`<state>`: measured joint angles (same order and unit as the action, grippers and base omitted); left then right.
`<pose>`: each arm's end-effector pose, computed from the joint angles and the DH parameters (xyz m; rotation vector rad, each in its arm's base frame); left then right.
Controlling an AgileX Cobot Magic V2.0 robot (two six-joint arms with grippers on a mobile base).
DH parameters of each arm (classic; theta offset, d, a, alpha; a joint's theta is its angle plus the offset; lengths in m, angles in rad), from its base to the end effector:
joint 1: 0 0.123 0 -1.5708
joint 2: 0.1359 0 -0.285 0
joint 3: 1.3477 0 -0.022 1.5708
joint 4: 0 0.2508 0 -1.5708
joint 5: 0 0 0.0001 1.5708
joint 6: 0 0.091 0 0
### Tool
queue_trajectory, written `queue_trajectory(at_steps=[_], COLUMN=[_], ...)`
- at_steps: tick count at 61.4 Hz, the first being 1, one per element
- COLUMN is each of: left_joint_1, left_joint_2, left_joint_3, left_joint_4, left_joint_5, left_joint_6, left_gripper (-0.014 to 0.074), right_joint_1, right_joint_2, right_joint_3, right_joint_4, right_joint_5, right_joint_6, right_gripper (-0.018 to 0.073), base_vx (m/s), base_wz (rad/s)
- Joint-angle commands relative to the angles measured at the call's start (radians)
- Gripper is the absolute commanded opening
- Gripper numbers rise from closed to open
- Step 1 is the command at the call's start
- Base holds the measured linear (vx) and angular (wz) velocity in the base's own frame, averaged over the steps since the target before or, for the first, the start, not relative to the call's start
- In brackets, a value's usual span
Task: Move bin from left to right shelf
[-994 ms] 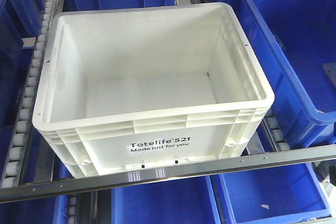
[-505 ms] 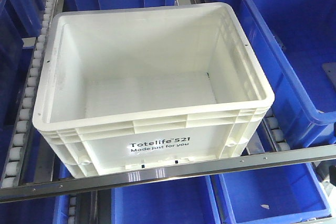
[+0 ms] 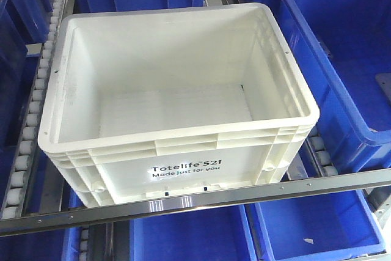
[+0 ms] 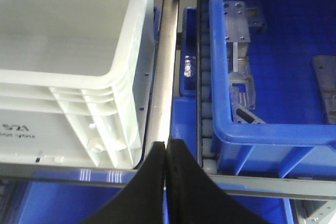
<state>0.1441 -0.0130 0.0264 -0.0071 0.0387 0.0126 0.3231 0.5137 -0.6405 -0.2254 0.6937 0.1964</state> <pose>0.0560 0.0081 0.2015 -0.1062 1.5332 0.1187 0.0931 0.0174 0.3295 -0.2160 2.0220 0.0709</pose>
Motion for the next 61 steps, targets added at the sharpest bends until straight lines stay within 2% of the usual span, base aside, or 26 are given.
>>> queue_trajectory(at_steps=[1, 9, 18, 23, 31, 55, 61], left_joint_1=[0.002, 0.002, 0.002, 0.002, 0.002, 0.002, 0.002], left_joint_2=[-0.01, -0.01, -0.01, -0.01, -0.01, -0.01, -0.01], left_joint_3=[-0.021, -0.021, -0.021, -0.021, -0.021, -0.021, -0.021], left_joint_4=[-0.008, -0.008, -0.008, -0.008, -0.008, -0.008, -0.008], left_joint_5=[-0.078, -0.078, -0.077, -0.077, -0.077, -0.077, -0.077], left_joint_6=[-0.002, -0.002, -0.002, -0.002, -0.002, -0.002, -0.002], left_gripper=[0.0038, 0.0038, 0.0038, 0.0038, 0.0038, 0.0038, 0.0038], right_joint_1=[-0.068, -0.158, -0.246, -0.298, -0.366, -0.372, -0.347], right_joint_2=[-0.066, -0.213, -0.373, -0.443, -0.522, -0.538, -0.54], right_joint_3=[0.059, 0.28, 0.482, 0.572, 0.658, 0.68, 0.68], right_joint_4=[0.007, -0.001, 0.031, 0.07, 0.078, 0.076, 0.102], right_joint_5=[-0.183, -0.389, -0.569, -0.632, -0.673, -0.694, -0.7], right_joint_6=[-0.05, -0.082, -0.049, -0.043, -0.043, -0.044, -0.076], right_gripper=[-0.0009, -0.0009, -0.0009, -0.0009, -0.0009, -0.0009, -0.0009], base_vx=[0.0, 0.0, 0.0, 0.0, 0.0, 0.0, 0.0], base_wz=[0.0, 0.0, 0.0, 0.0, 0.0, 0.0, 0.0])
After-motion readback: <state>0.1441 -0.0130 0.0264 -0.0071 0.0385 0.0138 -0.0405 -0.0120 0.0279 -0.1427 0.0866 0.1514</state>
